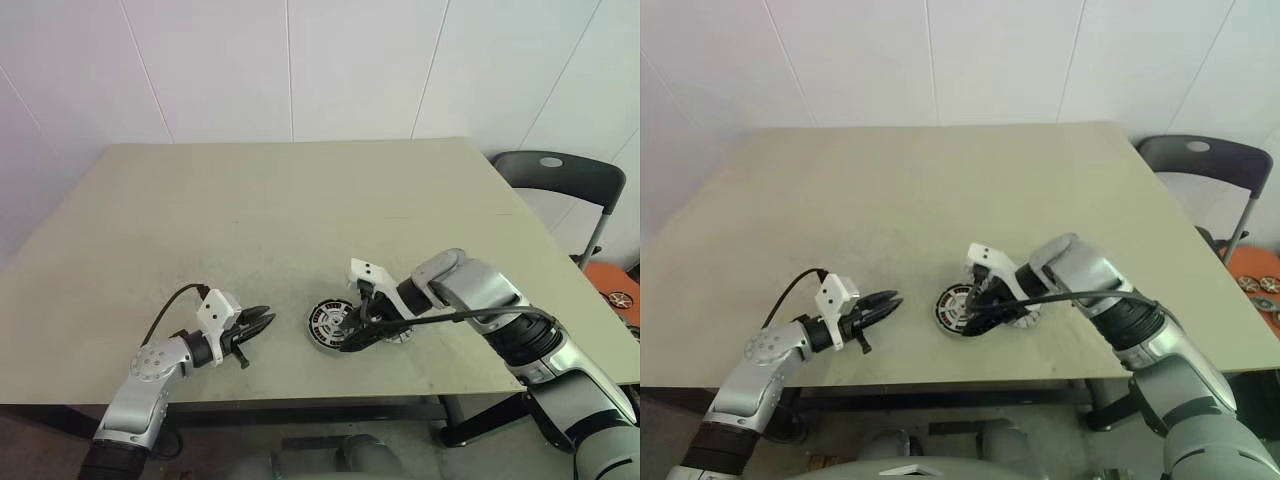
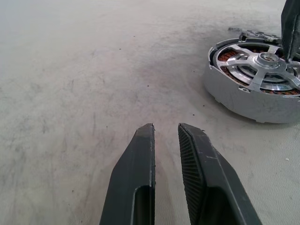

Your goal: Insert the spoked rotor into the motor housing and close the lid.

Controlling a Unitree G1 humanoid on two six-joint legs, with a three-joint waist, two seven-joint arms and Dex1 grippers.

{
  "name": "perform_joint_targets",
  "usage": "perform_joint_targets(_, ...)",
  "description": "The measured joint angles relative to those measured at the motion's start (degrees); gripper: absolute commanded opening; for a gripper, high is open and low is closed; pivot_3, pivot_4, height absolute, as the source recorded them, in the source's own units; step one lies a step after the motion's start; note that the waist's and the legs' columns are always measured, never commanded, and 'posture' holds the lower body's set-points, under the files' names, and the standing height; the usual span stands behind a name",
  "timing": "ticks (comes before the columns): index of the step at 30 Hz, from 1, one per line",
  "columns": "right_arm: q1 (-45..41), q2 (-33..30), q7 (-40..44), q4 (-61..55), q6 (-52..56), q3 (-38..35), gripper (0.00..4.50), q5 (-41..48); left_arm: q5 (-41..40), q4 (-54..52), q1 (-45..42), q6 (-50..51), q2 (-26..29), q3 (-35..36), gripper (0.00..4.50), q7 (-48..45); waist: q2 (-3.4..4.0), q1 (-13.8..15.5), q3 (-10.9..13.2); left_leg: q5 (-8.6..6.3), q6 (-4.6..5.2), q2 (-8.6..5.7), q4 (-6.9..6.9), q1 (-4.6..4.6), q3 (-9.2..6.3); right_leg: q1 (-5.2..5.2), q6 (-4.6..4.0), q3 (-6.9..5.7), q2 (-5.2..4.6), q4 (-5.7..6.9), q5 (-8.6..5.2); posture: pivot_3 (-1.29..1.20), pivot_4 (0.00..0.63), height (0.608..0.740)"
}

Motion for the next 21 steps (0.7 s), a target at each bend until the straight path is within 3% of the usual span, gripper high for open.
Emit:
perform_joint_targets(8,2.6,6.4,-8.6,2.8,25.9,-25.5,2.63,18.0,-0.4,-1.4,-0.5,1.0,-0.8,-0.1,0.92,-0.2,-0.05,0.2,0.0,0.00,0.00,-0.02,0.00,-0.02,-0.05,0.07,0.00,-0.06,0.00,-0.02,0.00,0.00,0.000,0.740)
perform_joint_targets(14,14.3,4.7,-25.1,7.8,27.3,-31.8,2.63,36.3,-4.1,-3.5,-0.6,1.4,-1.3,-0.1,0.92,-2.8,-0.04,0.0,0.0,-0.02,0.04,-0.12,-0.03,-0.04,-0.03,0.07,0.08,-0.02,-0.03,-0.05,-0.04,0.00,0.000,0.740)
perform_joint_targets(21,30.0,-1.9,-48.1,8.2,27.4,-35.1,2.63,62.5,-5.4,-4.6,0.2,2.4,-1.2,-0.7,0.92,-4.9,-0.08,-0.1,0.0,-0.02,0.05,-0.11,-0.02,0.00,-0.03,0.13,0.28,0.13,0.01,-0.06,-0.16,0.00,0.000,0.740)
